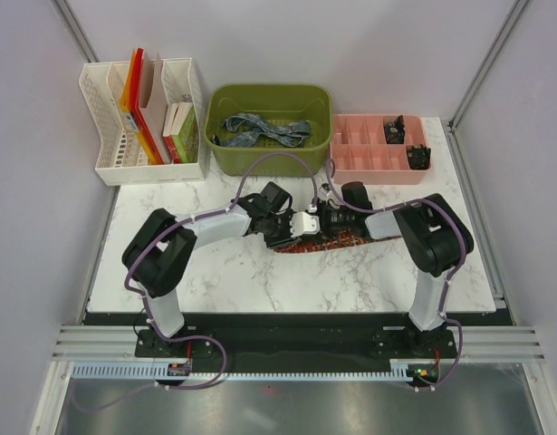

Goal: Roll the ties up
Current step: Roll the tie at the center of the board.

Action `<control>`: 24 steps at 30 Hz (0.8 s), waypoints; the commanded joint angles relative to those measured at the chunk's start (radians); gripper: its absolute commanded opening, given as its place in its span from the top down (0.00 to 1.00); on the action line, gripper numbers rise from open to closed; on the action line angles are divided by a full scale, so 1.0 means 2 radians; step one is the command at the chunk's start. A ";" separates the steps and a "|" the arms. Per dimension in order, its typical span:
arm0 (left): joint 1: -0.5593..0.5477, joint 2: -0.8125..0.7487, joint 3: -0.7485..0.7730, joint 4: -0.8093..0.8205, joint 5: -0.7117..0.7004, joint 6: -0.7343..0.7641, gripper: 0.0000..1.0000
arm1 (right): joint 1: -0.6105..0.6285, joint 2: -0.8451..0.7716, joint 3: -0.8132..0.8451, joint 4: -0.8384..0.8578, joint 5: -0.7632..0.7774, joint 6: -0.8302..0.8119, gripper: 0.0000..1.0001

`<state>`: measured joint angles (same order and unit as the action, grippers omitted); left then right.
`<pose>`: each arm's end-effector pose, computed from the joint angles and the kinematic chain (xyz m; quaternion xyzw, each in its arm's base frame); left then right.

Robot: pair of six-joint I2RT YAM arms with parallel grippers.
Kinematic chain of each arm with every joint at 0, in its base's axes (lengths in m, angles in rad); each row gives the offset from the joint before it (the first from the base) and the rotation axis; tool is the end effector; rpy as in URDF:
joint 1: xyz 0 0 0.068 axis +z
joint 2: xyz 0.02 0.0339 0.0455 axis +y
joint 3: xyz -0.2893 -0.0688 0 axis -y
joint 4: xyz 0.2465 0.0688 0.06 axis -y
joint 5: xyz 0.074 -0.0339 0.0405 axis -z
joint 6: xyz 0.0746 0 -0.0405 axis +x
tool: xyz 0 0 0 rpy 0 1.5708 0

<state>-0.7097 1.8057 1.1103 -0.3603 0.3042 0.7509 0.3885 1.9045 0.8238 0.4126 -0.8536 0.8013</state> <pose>0.2787 -0.2688 0.1567 0.6664 0.6863 -0.1413 0.2547 0.3307 0.1961 0.1214 -0.0089 0.8388 0.5310 0.1201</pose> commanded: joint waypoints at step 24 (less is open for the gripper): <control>0.052 0.002 -0.001 -0.045 -0.029 0.046 0.60 | 0.030 0.050 0.061 -0.038 0.054 -0.031 0.89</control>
<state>-0.6376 1.8072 1.1137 -0.3538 0.2684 0.7937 0.4580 2.0132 0.9371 0.4294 -0.8028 0.8173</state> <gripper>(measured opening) 0.425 0.158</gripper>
